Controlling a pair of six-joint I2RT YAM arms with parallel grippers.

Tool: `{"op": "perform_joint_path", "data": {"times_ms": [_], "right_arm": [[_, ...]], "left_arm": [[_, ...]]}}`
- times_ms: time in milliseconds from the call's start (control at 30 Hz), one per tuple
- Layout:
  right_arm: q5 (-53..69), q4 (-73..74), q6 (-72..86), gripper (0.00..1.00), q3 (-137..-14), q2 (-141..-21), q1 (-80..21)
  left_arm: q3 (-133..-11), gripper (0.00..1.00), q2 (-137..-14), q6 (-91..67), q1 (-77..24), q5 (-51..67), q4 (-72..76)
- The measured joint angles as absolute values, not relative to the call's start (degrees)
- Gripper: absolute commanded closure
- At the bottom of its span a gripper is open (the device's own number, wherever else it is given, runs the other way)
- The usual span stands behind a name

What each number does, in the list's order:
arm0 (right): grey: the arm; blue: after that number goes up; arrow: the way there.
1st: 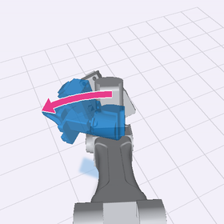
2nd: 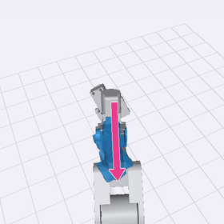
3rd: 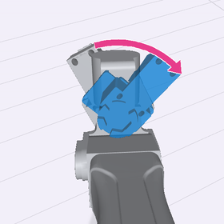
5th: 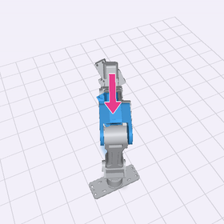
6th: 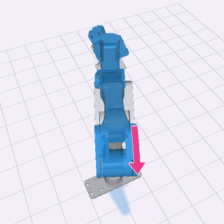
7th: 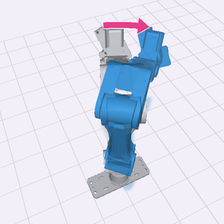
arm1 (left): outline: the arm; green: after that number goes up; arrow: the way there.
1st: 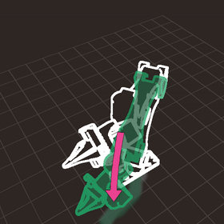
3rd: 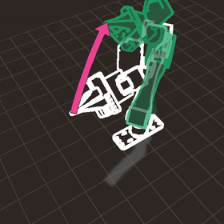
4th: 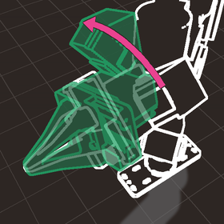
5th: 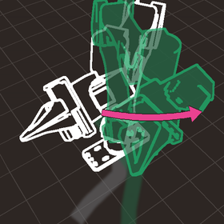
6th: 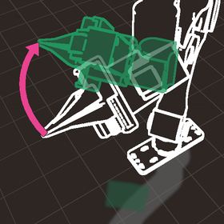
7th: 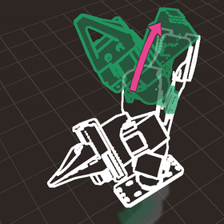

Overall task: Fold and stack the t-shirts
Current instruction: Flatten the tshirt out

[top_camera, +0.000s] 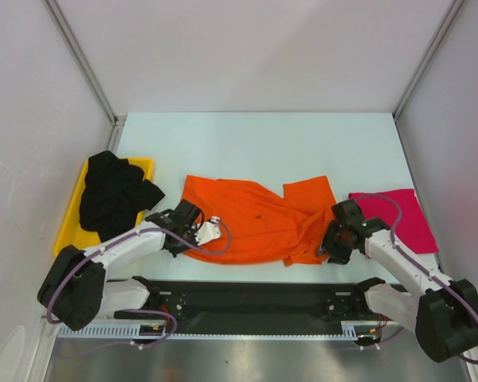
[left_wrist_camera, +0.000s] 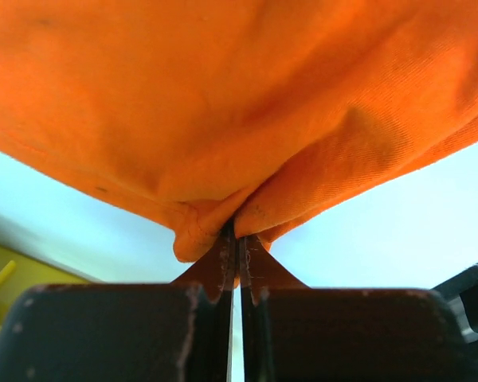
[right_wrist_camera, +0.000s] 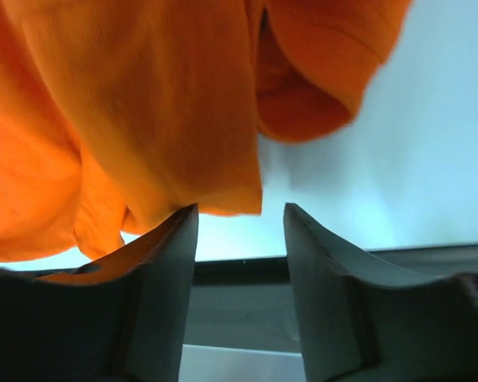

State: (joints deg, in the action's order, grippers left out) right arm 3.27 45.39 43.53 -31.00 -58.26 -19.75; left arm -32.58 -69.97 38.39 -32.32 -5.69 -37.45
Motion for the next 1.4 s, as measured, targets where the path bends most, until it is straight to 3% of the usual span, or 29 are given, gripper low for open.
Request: {"op": "perform_joint_path", "data": {"times_ms": [67, 167, 200, 400, 667, 800, 933, 1033, 1100, 1267, 1333, 1400], "right_arm": [[3.33, 42.28, 43.94, 0.61, -30.13, -59.51, -19.77], [3.16, 38.87, 43.86, 0.94, -29.89, -61.21, -19.75], [2.87, 37.87, 43.68, 1.00, -29.89, -61.45, -19.73], [1.69, 40.97, 43.16, 1.00, -32.99, -59.18, -18.06], [4.05, 57.60, 41.78, 1.00, -52.64, -49.60, -16.32], [7.05, 61.71, 39.94, 1.00, -60.66, -52.29, -13.96], [12.21, 57.47, 35.92, 1.00, -72.97, -68.75, -7.75], [13.23, 50.17, 32.84, 1.00, -86.08, -85.73, -4.91], [13.50, 48.12, 31.48, 1.00, -99.44, -97.51, -3.75], [16.56, 43.05, 31.88, 1.00, -145.97, -127.68, -1.54], [18.37, 38.89, 34.30, 1.00, -156.29, -133.73, -0.16], [19.84, 30.74, 36.93, 1.00, -150.71, -131.33, 2.15]], "left_arm": [[-32.58, 1.00, -69.60, 38.35, -31.94, -5.89, -37.32], [-32.58, 1.00, -68.77, 38.30, -31.00, -5.89, -37.34], [-32.58, 0.99, -68.49, 38.30, -30.52, -5.89, -37.36], [-35.48, 1.00, -66.85, 38.39, -23.09, -5.76, -39.59], [-43.40, 1.00, -54.43, 36.67, -17.63, -5.15, -48.45], [-48.16, 1.00, -55.51, 35.31, -16.21, -4.43, -51.42], [-62.13, 1.00, -68.53, 35.40, -14.59, -4.27, -50.78], [-81.67, 1.00, -85.49, 34.87, -12.23, -4.12, -48.75], [-97.27, 1.00, -96.57, 34.04, -10.81, -4.32, -49.39], [-143.04, 1.00, -123.72, 32.49, -8.14, -6.94, -48.69], [-145.86, 1.00, -125.82, 32.56, -7.66, -9.08, -44.25], [-141.62, 1.00, -123.74, 32.84, -7.42, -10.57, -38.57]]}}
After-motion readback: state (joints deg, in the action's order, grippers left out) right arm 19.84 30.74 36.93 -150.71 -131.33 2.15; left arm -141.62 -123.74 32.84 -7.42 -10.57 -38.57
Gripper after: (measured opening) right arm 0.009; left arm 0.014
